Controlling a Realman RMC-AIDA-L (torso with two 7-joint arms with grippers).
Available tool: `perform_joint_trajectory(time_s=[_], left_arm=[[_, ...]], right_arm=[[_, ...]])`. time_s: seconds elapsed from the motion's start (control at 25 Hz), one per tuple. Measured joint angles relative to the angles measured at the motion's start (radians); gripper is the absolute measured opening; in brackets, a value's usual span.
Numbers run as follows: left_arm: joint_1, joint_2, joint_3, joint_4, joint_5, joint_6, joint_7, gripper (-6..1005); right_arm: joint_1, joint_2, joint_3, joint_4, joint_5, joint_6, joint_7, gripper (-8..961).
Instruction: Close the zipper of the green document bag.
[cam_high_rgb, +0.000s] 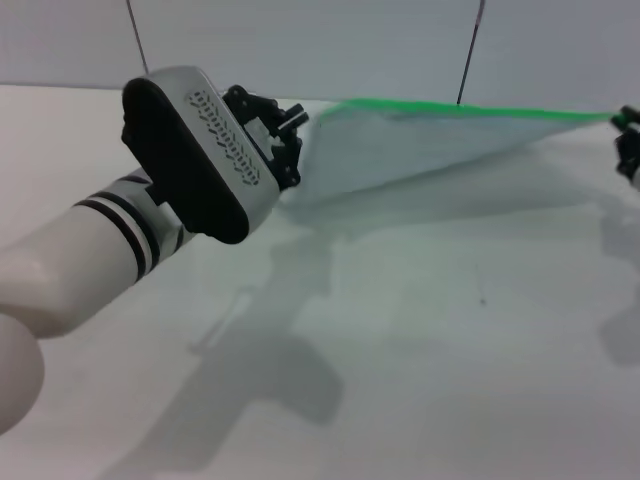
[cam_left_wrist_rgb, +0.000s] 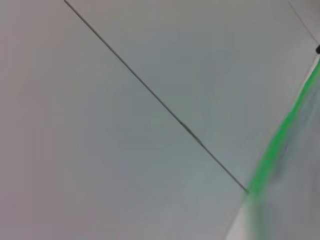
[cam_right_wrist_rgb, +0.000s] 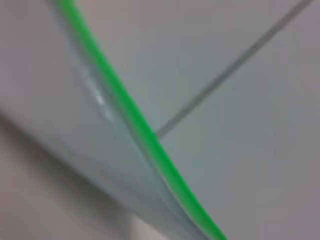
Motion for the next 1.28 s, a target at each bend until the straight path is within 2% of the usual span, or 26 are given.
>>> perform_joint_trajectory(time_s=[0.16,0.32,0.44,0.56,0.72,0.88,0.92,0.96,1.08,1.2,1.28], left_arm=[[0.004,-0.002,0.000,-0.009,-0.008,-0.072,-0.004,22],[0.002,-0.002,0.005,-0.023,-0.015,-0.139,-0.012,20],[-0.003,-0.003,0.007,-0.044,-0.040,-0.180,-0.023,32],[-0.007,-0.003,0.015,-0.052,-0.083,-0.233,-0.026,94],[-0.024,-0.005,0.024,-0.078,-0.154,-0.337,-0.051,217],[-0.061,-0.005,0.031,-0.154,-0.205,-0.449,-0.170,379],[-0.069,-0.005,0.032,-0.174,-0.209,-0.475,-0.227,419],[-0.078,-0.004,0.032,-0.197,-0.209,-0.500,-0.277,431],[-0.095,0.000,0.045,-0.255,-0.198,-0.577,-0.412,466],[-0.105,0.002,0.074,-0.309,-0.187,-0.665,-0.456,502],[-0.108,0.001,0.081,-0.319,-0.185,-0.681,-0.457,525]], right_arm=[[-0.002,0.007,-0.066,0.052,0.019,0.262,0.017,126],[-0.015,0.006,-0.223,0.067,0.104,0.533,0.096,136],[-0.019,0.004,-0.331,0.059,0.121,0.668,0.233,247],[-0.025,0.003,-0.416,0.045,0.118,0.750,0.367,358],[-0.028,0.003,-0.509,0.029,0.121,0.856,0.574,398],[-0.028,0.002,-0.596,0.045,0.115,1.009,0.812,437],[-0.027,0.002,-0.634,0.061,0.117,1.083,0.889,447],[-0.027,0.002,-0.634,0.061,0.117,1.083,0.889,457],[-0.021,0.003,-0.679,0.116,0.121,1.162,1.050,467],[-0.002,0.003,-0.696,0.195,0.121,1.173,1.206,466],[0.007,0.004,-0.700,0.216,0.128,1.172,1.221,467]])
